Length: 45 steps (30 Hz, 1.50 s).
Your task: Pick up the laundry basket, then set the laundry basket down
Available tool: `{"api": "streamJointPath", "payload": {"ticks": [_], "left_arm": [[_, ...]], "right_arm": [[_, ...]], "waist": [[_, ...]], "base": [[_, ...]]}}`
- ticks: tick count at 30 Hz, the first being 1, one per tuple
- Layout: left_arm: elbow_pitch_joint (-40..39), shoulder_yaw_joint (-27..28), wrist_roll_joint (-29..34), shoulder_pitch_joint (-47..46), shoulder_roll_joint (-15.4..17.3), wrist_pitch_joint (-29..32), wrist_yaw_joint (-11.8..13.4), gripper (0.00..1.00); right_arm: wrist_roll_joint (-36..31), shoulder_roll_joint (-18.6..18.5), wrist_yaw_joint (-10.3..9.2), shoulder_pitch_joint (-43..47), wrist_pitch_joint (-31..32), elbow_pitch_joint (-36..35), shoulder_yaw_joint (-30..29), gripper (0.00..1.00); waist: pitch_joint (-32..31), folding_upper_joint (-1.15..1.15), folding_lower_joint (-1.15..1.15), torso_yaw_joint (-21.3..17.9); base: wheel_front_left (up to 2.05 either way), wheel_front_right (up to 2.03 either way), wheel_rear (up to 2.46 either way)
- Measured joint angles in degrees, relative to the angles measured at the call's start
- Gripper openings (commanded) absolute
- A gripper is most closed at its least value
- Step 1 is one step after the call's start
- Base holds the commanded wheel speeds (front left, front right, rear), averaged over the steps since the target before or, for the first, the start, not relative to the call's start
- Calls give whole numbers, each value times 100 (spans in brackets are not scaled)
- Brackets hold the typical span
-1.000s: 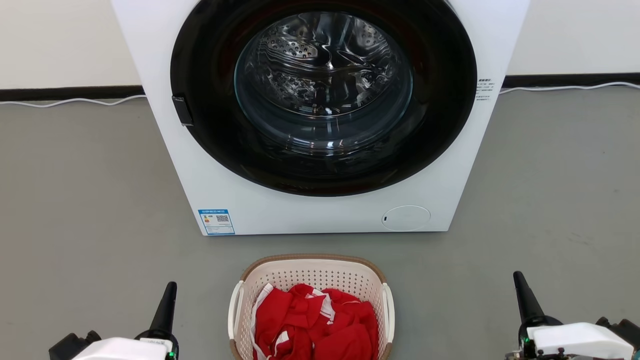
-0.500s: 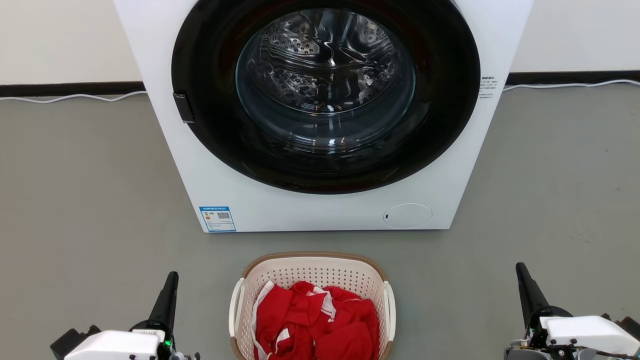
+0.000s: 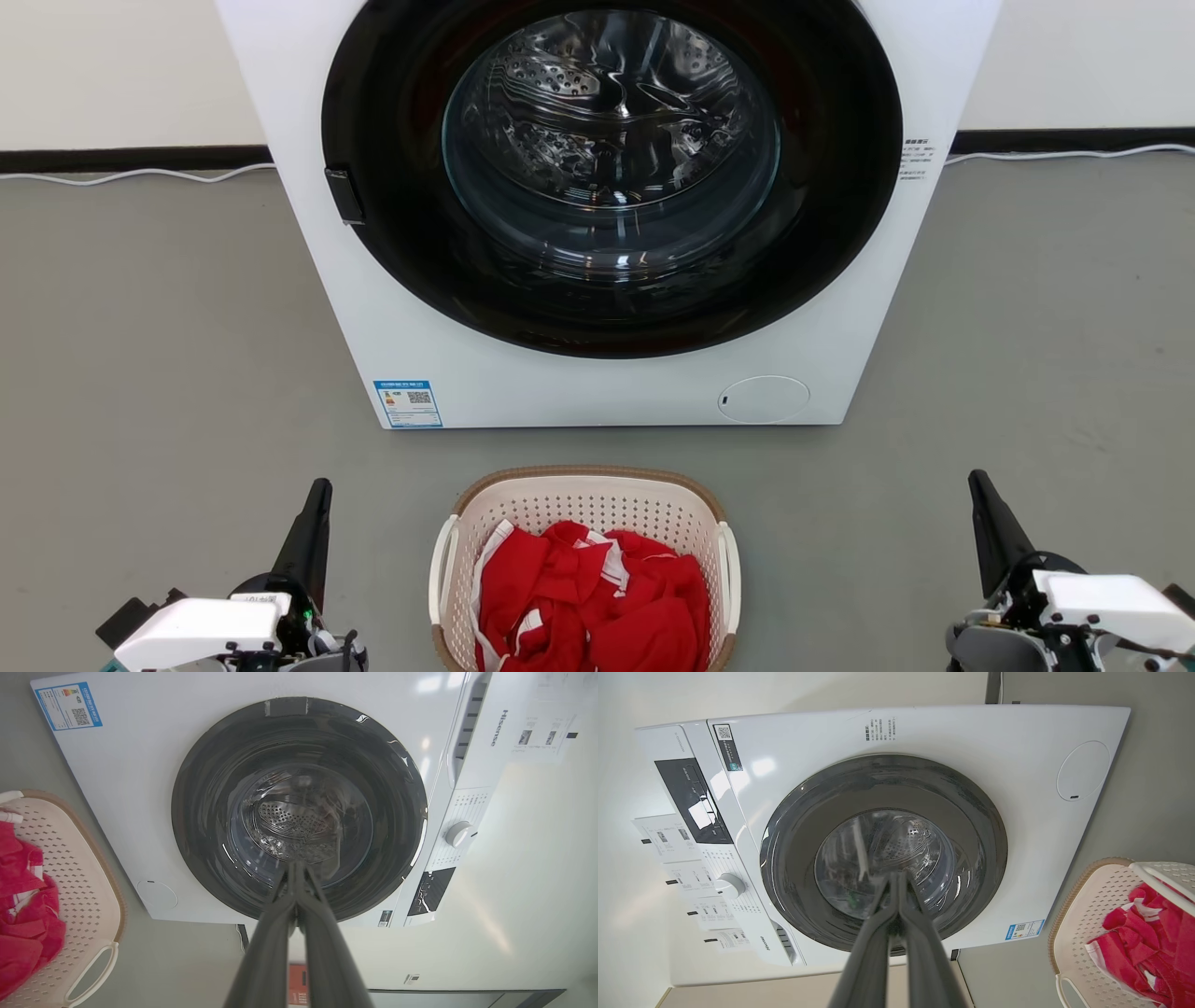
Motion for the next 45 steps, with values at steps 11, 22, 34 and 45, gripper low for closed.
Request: {"api": "streamJointPath", "payload": {"ticks": [11, 22, 34, 45], "left_arm": [[0, 3, -5, -1, -1, 0, 0, 0], [0, 4, -5, -1, -1, 0, -1, 0], [0, 4, -5, -1, -1, 0, -1, 0], [0, 4, -5, -1, -1, 0, -1, 0]], "right_arm": [[1, 0, 0, -56, 5, -7, -12, 0], [1, 1, 0, -56, 7, -7, -24, 0], [1, 2, 0, -56, 8, -7, -36, 0], [0, 3, 0, -56, 8, -7, -45, 0]], "waist": [[0, 0, 0, 0], [0, 0, 0, 0], [0, 0, 0, 0], [0, 0, 0, 0]], "base": [[0, 0, 0], [0, 0, 0], [0, 0, 0], [0, 0, 0]]}}
